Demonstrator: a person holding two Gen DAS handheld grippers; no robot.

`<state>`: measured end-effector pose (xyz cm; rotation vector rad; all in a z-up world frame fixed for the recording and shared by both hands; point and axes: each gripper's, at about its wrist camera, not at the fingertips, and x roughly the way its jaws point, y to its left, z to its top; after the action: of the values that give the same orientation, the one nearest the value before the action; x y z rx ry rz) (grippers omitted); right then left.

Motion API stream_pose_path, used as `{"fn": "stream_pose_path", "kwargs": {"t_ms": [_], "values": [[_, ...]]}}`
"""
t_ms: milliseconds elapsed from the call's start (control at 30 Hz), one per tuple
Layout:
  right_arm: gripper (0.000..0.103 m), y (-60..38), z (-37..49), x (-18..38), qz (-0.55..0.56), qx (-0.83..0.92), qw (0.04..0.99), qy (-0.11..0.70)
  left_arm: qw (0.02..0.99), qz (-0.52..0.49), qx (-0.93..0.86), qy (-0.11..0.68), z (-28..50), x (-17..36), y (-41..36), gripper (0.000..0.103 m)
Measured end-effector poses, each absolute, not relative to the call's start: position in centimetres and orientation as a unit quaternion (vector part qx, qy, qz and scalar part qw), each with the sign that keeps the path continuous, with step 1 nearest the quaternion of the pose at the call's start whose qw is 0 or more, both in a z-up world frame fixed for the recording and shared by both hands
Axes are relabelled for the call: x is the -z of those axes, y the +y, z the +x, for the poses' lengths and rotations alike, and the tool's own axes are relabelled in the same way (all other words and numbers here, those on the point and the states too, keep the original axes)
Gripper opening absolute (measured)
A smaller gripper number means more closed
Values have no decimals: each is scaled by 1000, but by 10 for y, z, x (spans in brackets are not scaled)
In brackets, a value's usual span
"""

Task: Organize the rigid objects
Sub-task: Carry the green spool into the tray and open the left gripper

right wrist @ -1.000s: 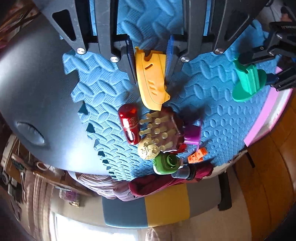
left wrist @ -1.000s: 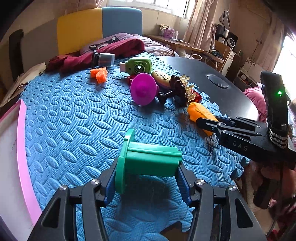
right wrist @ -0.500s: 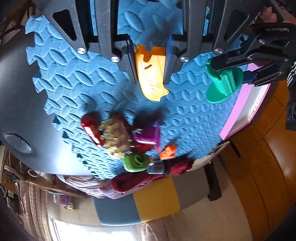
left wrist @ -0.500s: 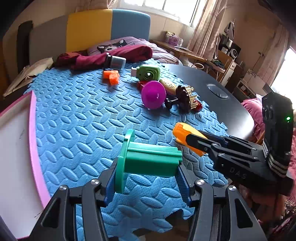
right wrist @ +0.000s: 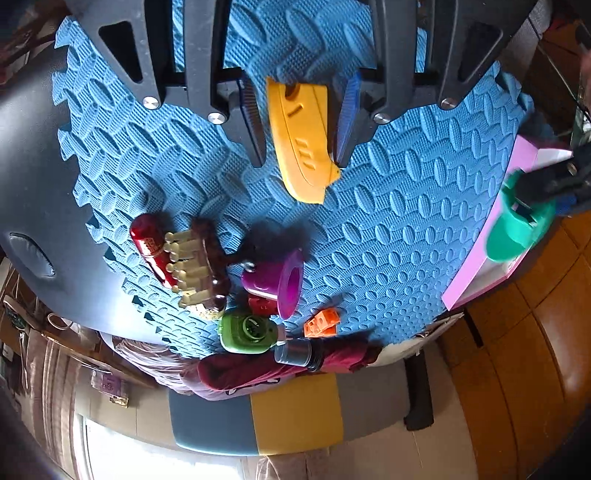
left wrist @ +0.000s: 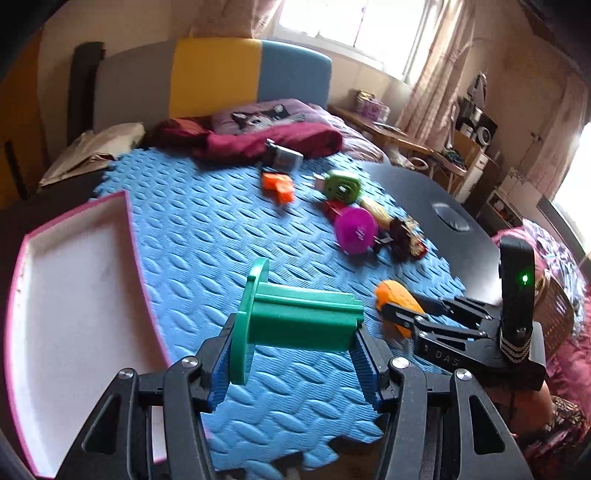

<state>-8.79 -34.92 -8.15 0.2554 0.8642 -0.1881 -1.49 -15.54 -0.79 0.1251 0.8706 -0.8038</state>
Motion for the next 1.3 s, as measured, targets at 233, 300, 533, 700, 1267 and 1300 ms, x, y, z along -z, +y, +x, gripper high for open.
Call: {"fn": "stream_pose_path", "kwargs": {"t_ms": [233,300,533,700,1267,1300], "values": [[27,-347,-85,82,129,93,893,421,848,42,335,409,20,5,-120,57],[26,-345,-84,81,132,90,893,420,852,32,320,414,34,7,-108,57],[26,-327,-76,70,130,71,900,410,867,13,248,431,86,21,-67,57],[26,-312,-65,56,136,48,905,399,873,20,196,446,127,32,-45,57],[26,-268,-37,33,129,-4,916,380,871,-3,85,485,216,58,-25,57],[26,-266,-36,33,128,-7,916,380,873,1,79,481,218,58,-25,57]]}}
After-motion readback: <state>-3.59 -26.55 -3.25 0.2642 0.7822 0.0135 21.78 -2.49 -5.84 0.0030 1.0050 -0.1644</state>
